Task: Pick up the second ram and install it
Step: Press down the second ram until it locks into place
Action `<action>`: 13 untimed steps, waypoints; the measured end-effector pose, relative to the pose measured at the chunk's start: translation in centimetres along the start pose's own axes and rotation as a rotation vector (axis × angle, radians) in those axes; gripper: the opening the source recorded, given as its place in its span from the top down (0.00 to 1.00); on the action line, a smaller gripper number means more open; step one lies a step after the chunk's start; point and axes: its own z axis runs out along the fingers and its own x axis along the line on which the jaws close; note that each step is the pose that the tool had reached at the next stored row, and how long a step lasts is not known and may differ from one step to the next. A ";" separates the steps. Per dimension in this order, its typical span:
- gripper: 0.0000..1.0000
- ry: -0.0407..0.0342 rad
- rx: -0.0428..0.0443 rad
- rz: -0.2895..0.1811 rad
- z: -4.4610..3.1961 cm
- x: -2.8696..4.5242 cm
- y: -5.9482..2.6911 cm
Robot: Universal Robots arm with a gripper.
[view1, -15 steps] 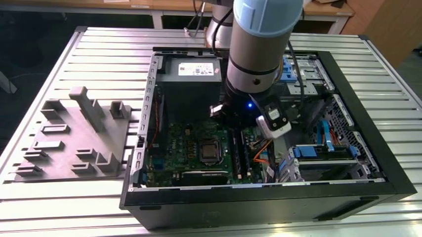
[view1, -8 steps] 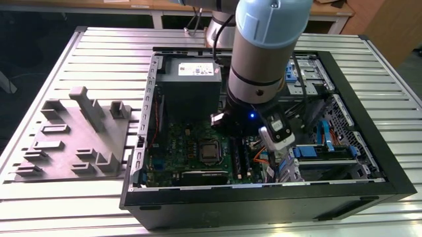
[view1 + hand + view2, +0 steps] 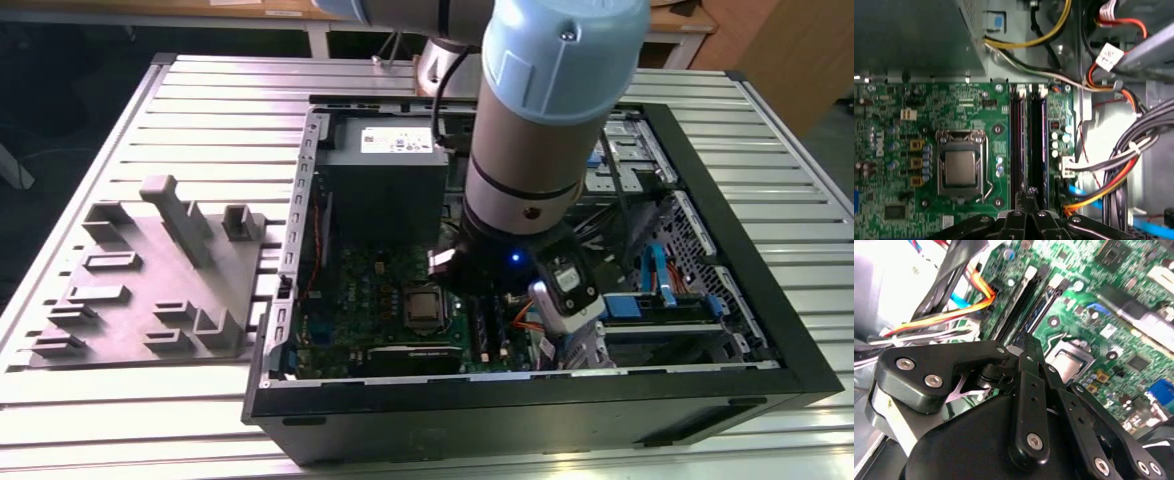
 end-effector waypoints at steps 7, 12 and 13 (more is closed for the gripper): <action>0.90 0.0000 0.0001 0.000 0.00 -0.01 -0.44; 0.90 0.0001 0.0002 0.000 0.00 -0.01 -0.53; 0.90 0.0002 0.0002 0.000 -0.01 -0.02 -0.54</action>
